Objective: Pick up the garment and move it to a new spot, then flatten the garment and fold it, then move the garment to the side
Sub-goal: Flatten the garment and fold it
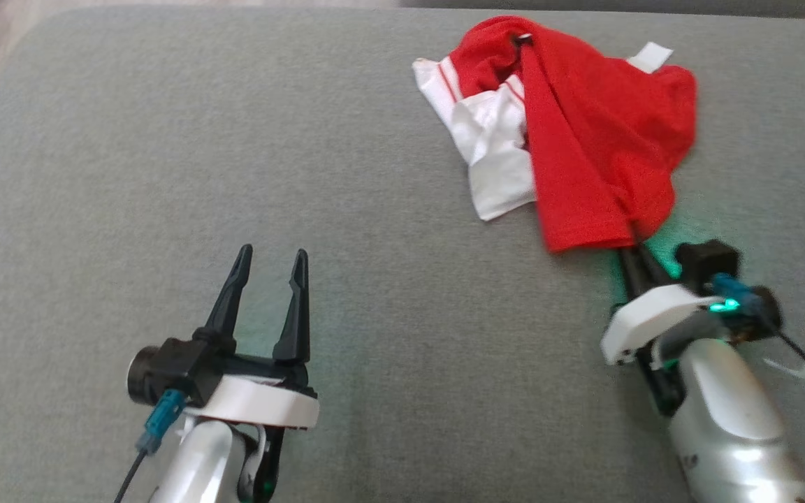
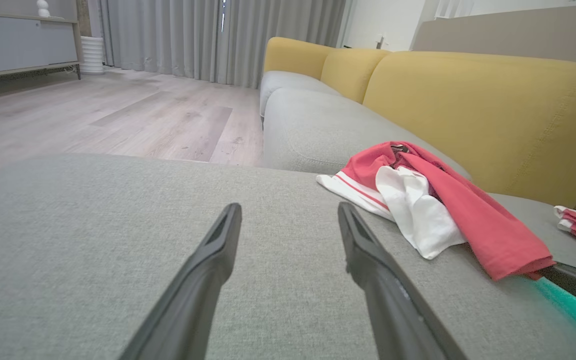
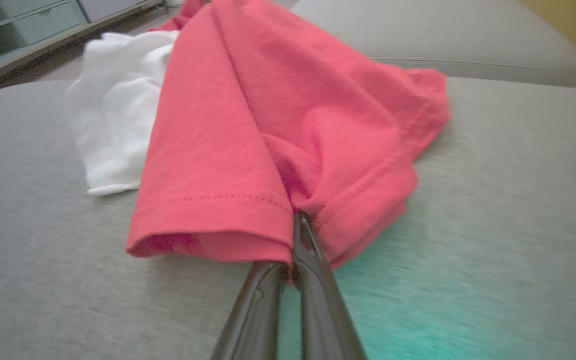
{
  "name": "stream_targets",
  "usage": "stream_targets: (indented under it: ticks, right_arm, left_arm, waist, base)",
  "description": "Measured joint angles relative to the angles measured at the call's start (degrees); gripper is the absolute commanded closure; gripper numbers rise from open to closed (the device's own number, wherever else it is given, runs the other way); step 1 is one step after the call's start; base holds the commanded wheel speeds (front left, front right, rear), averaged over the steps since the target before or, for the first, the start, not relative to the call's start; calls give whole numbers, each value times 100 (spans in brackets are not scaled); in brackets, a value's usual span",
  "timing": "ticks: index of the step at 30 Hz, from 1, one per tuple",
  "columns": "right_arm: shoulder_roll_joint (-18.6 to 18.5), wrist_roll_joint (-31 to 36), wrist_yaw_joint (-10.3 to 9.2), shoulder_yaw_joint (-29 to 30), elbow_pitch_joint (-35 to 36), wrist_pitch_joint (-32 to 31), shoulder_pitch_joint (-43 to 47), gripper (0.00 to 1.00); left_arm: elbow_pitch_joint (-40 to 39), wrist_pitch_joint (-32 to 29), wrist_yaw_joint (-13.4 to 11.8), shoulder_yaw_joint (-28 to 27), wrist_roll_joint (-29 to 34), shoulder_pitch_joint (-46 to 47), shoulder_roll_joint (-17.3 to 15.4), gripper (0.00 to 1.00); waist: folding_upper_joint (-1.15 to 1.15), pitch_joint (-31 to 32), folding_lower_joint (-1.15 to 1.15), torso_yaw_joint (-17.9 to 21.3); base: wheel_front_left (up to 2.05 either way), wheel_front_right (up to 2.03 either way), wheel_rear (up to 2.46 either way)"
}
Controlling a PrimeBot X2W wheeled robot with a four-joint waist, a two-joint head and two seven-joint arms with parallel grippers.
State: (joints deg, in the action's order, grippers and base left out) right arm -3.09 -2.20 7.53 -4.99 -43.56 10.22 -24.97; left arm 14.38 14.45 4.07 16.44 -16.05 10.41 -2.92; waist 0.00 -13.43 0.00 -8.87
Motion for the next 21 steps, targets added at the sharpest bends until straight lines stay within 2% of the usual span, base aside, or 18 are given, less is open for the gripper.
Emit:
stream_targets:
  ticks: [5,11,12,13,16,21]
  right_arm:
    - [-13,417,0,877,78,96,13,100]
    - [-189,902,0,2132,539,5,168,100]
    - [-191,967,0,2267,603,-45,198,90]
    - [-186,1040,0,2375,651,-100,227,0]
    - [-126,1220,0,2581,787,-247,243,0]
    - [-24,1279,0,2559,1077,-292,246,0]
  left_arm:
    - [-7,0,3,-83,33,-3,5,0]
    - [-37,0,0,-120,38,-5,7,0]
    - [-36,0,-1,-118,38,-6,8,0]
    - [-37,0,-1,-115,38,-8,8,0]
    - [-37,0,-2,-113,38,-18,8,0]
    - [-66,0,-3,-163,38,-28,8,0]
  waist:
    - [0,74,0,228]
    - [0,198,-1,463]
    - [0,222,0,491]
    - [0,247,0,516]
    - [0,314,0,577]
    - [0,379,0,702]
  base:
    - [0,0,0]
    - [0,0,0]
    - [0,0,0]
    - [0,0,0]
    - [0,0,0]
    - [0,0,0]
